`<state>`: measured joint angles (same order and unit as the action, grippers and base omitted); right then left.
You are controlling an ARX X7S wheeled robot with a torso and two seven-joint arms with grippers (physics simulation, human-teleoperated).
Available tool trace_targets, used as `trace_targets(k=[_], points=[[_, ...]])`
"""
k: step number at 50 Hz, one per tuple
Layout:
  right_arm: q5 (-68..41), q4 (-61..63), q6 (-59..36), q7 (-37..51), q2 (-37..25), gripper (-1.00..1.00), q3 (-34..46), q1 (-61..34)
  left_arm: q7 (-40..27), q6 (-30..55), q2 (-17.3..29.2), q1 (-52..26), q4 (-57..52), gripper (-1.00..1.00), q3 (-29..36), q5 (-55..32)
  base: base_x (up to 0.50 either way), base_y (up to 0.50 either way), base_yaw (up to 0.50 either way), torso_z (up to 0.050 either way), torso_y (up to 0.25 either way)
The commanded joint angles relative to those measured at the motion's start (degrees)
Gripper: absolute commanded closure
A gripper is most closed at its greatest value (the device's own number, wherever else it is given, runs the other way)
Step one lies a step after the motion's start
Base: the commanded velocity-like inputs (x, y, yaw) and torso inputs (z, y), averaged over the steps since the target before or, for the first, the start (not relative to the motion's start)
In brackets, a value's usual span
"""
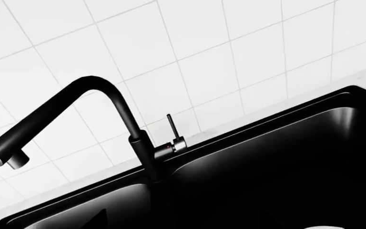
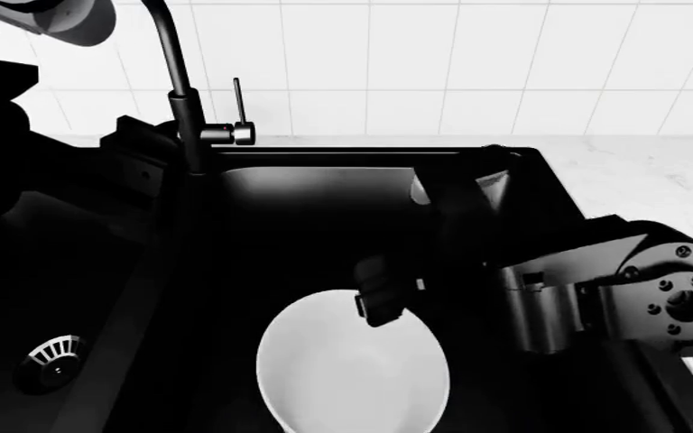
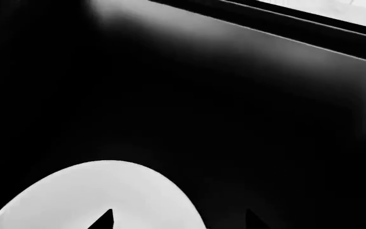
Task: Stack the bowls in the sink.
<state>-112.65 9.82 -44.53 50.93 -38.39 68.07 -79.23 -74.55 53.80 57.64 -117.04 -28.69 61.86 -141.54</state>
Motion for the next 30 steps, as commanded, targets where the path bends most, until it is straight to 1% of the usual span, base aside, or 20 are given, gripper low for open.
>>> trace_targets(k=[1, 22, 30], points=[[-2.41, 1.89, -1.67, 2.69, -2.75, -1.00, -1.25, -3.80, -0.31, 0.11, -0.42, -0.32, 0.17, -1.00, 0.17, -0.26, 0.00, 0.00, 0.00, 0.000, 0.000], [-16.09, 8.14, -3.48, 10.19, -11.14, -1.00, -10.27, -20.65, -1.31, 0.41, -1.03, -1.66, 0.47, -1.00, 0.42, -1.40, 0.00, 0.00, 0.00, 0.000, 0.000], [-20.08, 9.29, -4.52, 13.45, -13.29, -1.00, -11.71, -25.66, -1.85, 0.33, -1.15, -2.28, 0.28, -1.00, 0.45, -2.06, 0.00, 0.00, 0.00, 0.000, 0.000]])
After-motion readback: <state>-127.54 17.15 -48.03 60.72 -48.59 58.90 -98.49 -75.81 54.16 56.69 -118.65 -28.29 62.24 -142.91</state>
